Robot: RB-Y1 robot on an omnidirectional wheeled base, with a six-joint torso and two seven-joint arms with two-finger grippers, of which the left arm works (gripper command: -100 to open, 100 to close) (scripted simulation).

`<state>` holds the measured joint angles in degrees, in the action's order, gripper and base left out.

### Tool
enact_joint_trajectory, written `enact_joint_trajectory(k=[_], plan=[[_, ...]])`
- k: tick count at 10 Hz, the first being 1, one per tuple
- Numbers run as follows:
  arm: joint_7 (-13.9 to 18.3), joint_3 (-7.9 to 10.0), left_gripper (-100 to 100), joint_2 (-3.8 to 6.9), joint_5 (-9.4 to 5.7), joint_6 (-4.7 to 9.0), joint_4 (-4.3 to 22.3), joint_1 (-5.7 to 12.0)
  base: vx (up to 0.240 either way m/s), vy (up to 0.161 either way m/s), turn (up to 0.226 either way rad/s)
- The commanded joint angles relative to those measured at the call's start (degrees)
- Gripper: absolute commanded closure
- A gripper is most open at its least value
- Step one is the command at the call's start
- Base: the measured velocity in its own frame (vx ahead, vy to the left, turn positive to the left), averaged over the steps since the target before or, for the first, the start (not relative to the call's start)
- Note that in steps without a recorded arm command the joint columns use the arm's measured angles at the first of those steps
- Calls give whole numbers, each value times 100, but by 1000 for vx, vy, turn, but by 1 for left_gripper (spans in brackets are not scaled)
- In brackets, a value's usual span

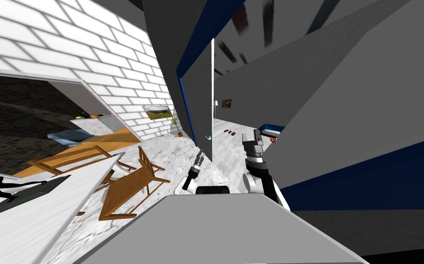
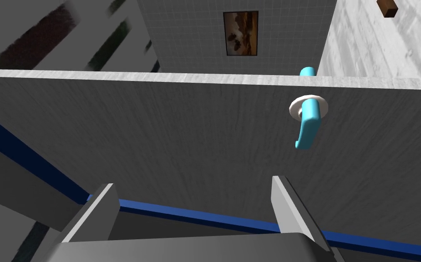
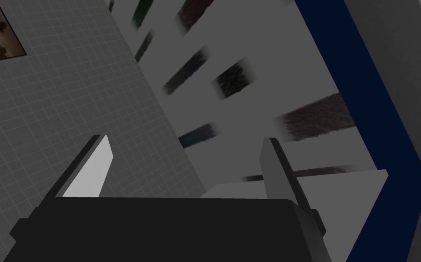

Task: Push the door open

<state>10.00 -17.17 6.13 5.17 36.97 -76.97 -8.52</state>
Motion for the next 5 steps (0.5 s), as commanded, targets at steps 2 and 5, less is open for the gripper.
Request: enact_joint_trajectory(k=[2,5], plan=[[0,0,-100,0,0,0,0,-1,11,-1,-5],[0,0,-100,0,0,0,0,-1,1,1,4]])
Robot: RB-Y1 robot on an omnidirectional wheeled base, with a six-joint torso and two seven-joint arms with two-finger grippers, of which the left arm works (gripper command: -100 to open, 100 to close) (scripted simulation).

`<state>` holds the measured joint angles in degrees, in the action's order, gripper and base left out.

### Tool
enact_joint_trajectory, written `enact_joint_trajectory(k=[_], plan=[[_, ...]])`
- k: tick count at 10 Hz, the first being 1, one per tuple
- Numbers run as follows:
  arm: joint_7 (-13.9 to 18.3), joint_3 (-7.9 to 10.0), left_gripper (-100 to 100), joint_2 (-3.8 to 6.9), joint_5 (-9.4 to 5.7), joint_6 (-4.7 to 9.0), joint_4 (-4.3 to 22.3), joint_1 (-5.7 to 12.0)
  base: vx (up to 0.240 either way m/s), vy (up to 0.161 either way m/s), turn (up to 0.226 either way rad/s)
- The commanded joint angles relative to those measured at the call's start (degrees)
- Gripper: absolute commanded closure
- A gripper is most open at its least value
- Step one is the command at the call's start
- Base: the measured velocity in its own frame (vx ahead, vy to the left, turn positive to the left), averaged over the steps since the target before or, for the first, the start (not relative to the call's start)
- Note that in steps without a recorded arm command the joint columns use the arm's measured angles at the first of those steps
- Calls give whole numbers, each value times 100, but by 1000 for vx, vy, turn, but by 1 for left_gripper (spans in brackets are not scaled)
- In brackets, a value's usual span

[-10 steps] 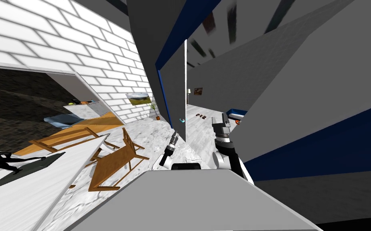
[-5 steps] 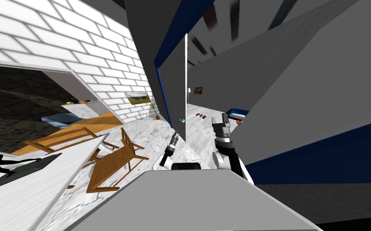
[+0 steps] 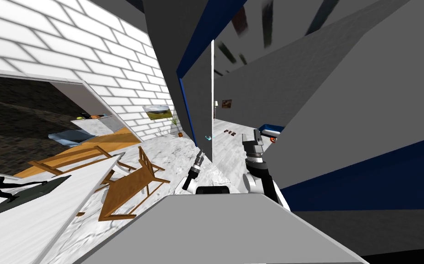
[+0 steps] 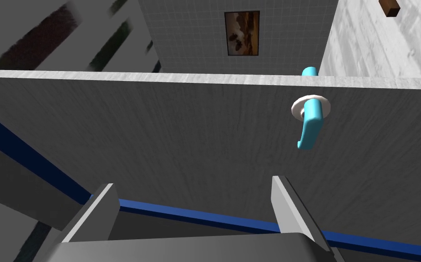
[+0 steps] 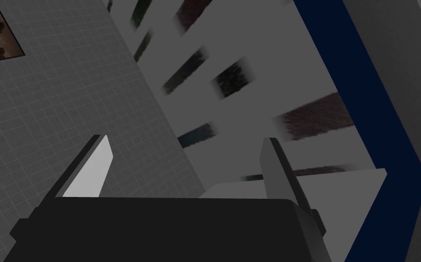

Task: Push the door open

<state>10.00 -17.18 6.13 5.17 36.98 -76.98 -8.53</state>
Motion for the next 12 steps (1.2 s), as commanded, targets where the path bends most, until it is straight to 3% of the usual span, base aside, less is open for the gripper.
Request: enact_joint_trajectory(k=[1,4,12], plan=[[4,-51,-100,15,20,33,89,-5,44,25,76],[7,-100,-100,29,39,64,175,-9,133,53,-115],[32,-456,-100,130,180,294,797,-43,161,122,-120]])
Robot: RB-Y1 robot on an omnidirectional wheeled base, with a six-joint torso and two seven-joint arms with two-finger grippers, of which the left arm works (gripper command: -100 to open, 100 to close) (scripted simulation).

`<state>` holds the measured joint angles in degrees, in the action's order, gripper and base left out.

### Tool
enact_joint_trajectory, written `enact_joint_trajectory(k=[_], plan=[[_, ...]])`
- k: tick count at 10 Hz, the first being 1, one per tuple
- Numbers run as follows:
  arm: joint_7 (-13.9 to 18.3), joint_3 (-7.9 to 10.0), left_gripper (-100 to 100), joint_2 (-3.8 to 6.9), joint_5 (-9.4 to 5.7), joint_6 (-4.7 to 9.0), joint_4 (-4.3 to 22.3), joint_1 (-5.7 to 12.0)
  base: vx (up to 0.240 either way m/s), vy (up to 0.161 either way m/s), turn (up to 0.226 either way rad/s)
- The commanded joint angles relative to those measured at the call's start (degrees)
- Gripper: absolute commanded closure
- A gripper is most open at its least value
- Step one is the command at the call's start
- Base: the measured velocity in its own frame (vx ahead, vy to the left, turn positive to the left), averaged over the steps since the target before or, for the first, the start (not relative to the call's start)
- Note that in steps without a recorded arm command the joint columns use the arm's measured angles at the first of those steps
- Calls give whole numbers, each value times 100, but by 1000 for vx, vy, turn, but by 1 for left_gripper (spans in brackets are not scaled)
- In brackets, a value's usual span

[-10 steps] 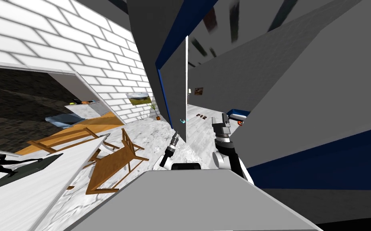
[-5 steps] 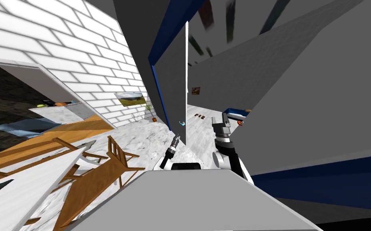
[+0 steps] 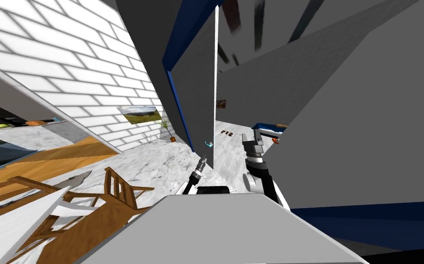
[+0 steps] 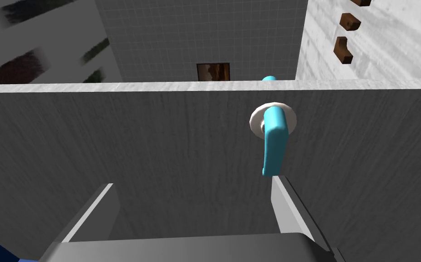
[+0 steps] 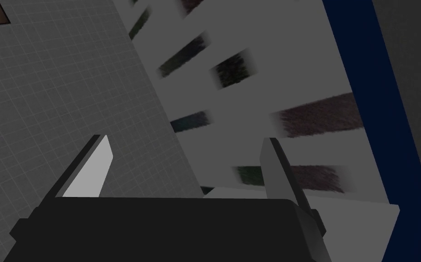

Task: Push the door open

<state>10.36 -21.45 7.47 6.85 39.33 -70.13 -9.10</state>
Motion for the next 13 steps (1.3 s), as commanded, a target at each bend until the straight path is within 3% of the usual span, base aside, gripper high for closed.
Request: enact_joint_trajectory(k=[1,8,13], plan=[[-1,-58,-100,5,24,78,163,11,128,133,-102],[25,-432,-100,112,171,318,816,-24,156,167,-144],[29,-538,-100,137,214,402,1029,-29,120,110,-75]])
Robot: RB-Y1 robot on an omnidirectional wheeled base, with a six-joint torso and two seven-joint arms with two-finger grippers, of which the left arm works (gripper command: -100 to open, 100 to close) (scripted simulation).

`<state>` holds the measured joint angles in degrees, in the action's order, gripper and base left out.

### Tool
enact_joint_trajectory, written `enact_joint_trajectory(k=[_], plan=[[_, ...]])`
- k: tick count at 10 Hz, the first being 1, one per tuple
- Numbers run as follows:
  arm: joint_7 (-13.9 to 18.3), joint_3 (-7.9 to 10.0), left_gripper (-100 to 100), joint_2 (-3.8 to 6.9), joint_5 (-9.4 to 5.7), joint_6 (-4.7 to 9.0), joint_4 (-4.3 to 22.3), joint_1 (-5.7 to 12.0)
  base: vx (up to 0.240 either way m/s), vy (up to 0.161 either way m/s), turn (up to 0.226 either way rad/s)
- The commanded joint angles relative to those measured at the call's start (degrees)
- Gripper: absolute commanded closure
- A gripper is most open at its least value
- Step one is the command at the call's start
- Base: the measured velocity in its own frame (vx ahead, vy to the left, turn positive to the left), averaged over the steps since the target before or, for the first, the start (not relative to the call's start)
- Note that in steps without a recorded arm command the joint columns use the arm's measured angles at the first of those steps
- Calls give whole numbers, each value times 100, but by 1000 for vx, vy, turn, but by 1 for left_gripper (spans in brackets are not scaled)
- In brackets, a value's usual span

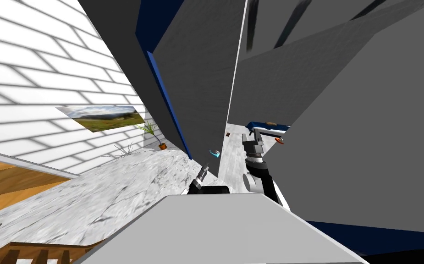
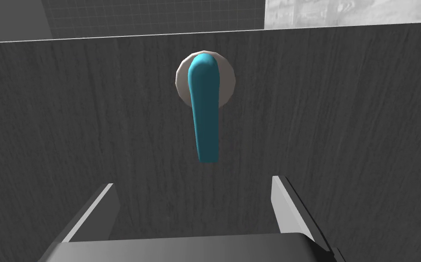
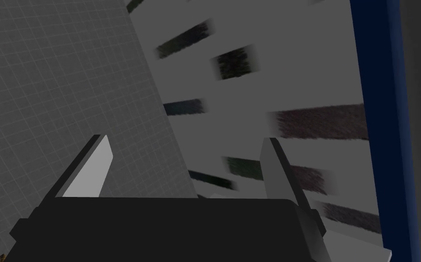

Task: Push the door open

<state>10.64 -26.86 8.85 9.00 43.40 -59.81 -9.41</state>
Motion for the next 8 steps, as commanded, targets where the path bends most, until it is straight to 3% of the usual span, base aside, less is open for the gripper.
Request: enact_joint_trajectory(k=[1,8], plan=[[-14,22,-100,-32,-10,1,47,30,97,-29,-31],[-70,108,-100,-161,-49,5,236,148,175,-92,-29]])
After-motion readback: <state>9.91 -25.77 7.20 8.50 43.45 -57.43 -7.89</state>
